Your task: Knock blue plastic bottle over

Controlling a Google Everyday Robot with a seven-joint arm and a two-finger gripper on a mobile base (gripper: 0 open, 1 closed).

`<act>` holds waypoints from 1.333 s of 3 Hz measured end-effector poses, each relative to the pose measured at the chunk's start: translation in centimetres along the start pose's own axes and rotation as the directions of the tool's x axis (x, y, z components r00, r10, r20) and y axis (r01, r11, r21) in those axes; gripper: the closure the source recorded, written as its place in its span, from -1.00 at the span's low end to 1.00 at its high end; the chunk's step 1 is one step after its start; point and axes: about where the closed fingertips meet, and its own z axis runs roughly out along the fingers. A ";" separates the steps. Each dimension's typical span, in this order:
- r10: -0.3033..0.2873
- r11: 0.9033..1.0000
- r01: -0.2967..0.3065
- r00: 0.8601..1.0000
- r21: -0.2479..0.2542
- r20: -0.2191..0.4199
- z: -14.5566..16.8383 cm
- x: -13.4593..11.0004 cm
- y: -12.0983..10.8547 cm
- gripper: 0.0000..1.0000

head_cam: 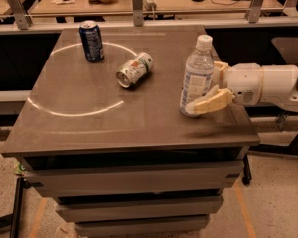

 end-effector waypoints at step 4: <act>-0.146 0.988 0.135 0.968 -0.069 -0.204 -0.8 -8.3 -3.0 1.00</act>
Offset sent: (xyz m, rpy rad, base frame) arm 0.0221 -0.0035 0.0323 0.0241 -0.0334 -0.0215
